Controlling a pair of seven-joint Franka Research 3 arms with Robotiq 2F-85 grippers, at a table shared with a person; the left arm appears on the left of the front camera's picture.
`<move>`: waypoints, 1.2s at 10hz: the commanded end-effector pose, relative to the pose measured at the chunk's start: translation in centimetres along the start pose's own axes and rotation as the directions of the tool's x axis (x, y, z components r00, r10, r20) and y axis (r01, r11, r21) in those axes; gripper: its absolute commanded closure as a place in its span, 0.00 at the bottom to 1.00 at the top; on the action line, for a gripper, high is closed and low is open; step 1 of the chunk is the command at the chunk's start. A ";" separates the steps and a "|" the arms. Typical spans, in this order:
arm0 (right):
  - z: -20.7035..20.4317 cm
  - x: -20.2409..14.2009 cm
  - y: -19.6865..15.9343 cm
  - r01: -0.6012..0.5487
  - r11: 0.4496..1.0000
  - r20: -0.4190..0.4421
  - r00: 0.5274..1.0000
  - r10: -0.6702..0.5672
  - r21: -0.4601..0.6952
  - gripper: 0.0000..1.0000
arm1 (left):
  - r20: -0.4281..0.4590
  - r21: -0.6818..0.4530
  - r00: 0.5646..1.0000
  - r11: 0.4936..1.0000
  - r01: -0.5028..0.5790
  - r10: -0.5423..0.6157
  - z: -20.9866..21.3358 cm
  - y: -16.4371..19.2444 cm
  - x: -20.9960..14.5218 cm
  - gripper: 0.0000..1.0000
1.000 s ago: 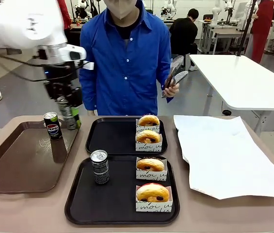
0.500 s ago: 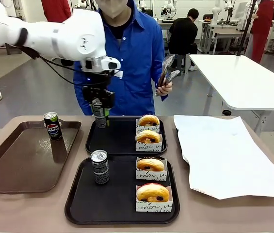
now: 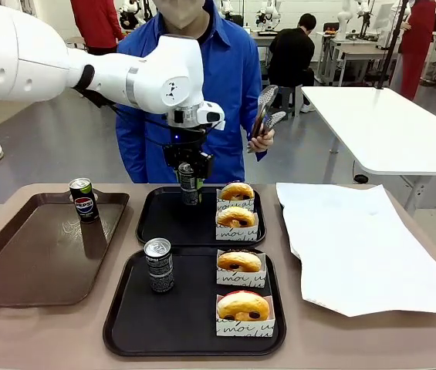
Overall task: Set up donuts and drinks on trays.
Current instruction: Pick up one Pepsi coke from the Handle tray and place it on the Flat Tray without a Pepsi coke.
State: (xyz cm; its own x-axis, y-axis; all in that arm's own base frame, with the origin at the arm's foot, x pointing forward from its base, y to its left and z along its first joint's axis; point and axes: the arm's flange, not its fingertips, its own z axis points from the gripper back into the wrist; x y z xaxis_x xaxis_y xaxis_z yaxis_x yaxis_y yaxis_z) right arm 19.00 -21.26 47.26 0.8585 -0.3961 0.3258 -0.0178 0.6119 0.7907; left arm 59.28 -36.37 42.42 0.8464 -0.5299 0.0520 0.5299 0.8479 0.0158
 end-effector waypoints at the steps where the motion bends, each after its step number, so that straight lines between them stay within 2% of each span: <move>1: -0.3 0.1 -0.1 -0.014 0.999 0.016 1.000 0.014 0.031 0.00 | 0.017 0.039 0.999 0.999 -0.038 0.037 -1.3 1.0 -0.7 0.41; 5: -0.3 0.1 -0.1 -0.014 0.999 0.016 1.000 0.014 0.031 0.00 | -0.017 0.067 1.000 0.998 -0.013 0.014 -4.0 0.7 -2.1 0.41; 6: -0.3 0.1 -0.1 -0.014 0.999 0.016 1.000 0.014 0.031 0.00 | -0.026 0.068 1.000 0.998 -0.006 0.008 -4.2 0.6 -2.2 0.38; 7: -0.3 0.1 -0.1 -0.014 0.999 0.016 1.000 0.014 0.031 0.00 | -0.029 0.060 1.000 0.998 0.005 -0.003 -4.0 0.8 -2.0 0.00; 9: -0.3 0.1 -0.1 -0.014 0.999 0.016 1.000 0.014 0.031 0.00 | -0.023 0.038 1.000 0.999 -0.006 0.007 -2.7 0.6 -2.3 0.00; 10: -0.3 0.1 -0.1 -0.014 0.999 0.016 1.000 0.014 0.031 0.00 | -0.013 0.041 1.000 0.999 -0.018 0.018 -1.8 0.6 -2.8 0.17; 12: -0.3 0.1 -0.1 -0.014 0.999 0.016 1.000 0.014 0.031 0.00 | -0.004 0.078 0.999 0.996 -0.040 0.041 0.0 0.6 -4.5 0.00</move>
State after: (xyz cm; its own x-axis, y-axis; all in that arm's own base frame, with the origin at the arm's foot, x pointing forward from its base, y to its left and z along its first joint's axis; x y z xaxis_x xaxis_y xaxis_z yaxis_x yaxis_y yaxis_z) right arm 19.00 -21.26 47.26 0.8585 -0.3960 0.3258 -0.0178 0.6119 0.7907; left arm 57.70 -34.65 41.89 0.8474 -0.5288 0.0480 0.5258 0.8482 0.0630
